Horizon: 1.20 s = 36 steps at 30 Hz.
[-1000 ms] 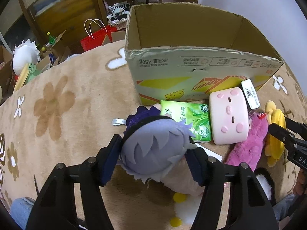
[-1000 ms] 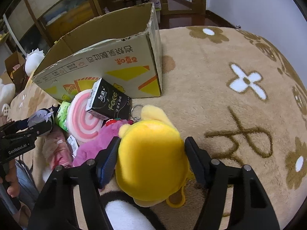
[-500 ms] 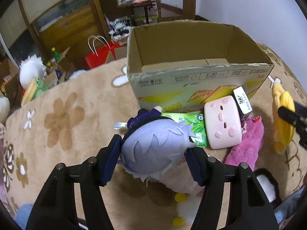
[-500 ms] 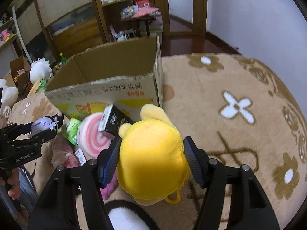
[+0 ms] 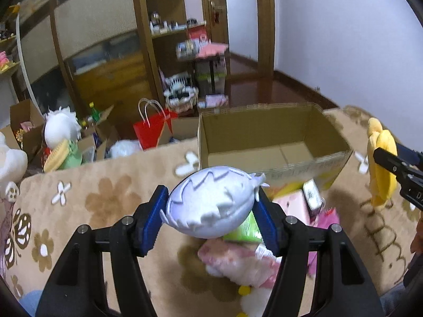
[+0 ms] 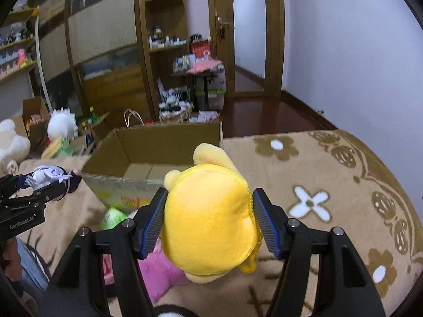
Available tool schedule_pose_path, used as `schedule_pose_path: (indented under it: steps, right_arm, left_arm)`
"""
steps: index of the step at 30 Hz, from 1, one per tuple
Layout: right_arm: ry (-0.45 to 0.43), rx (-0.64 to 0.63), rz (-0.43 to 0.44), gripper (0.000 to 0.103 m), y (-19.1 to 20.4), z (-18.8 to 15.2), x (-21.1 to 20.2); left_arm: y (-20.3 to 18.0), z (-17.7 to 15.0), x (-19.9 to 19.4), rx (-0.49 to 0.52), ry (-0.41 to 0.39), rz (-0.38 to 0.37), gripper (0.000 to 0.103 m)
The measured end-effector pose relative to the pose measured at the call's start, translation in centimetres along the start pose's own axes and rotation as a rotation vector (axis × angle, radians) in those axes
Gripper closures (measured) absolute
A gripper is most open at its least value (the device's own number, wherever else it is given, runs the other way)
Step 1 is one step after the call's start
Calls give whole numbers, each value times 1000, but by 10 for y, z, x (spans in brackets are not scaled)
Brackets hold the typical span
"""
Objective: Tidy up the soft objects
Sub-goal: 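Lift doll plush with left tool while right tool carries yellow plush over box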
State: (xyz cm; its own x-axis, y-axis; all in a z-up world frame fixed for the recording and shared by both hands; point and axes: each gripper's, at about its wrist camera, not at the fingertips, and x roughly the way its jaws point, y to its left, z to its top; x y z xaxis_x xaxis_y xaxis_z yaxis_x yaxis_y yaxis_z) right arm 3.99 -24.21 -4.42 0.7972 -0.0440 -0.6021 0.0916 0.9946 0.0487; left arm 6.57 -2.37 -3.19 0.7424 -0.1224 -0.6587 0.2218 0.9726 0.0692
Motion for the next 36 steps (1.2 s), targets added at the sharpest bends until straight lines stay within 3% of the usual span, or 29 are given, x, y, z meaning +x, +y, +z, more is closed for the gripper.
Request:
schedule_pose_path:
  steps: [11,14,25,30,36]
  right_arm:
    - [-108,41,37,34,-3,37,-6]
    - [-125,52,60,34,-3,49,-3]
    - [-205,16,149,34,7,95,11]
    - [-184,24,187,32,17,94,30]
    - [-81,15,203,32,23,75,66]
  left_arm:
    - [-12,46,-27,81,-149,8,41]
    - [-7,58,-22,74,-147,-20,41]
    - [1,87,10,72,-184,0,41]
    - [-5,81,28,67,-172,-31,40]
    - [-22,66,47,120,-154,-41,40]
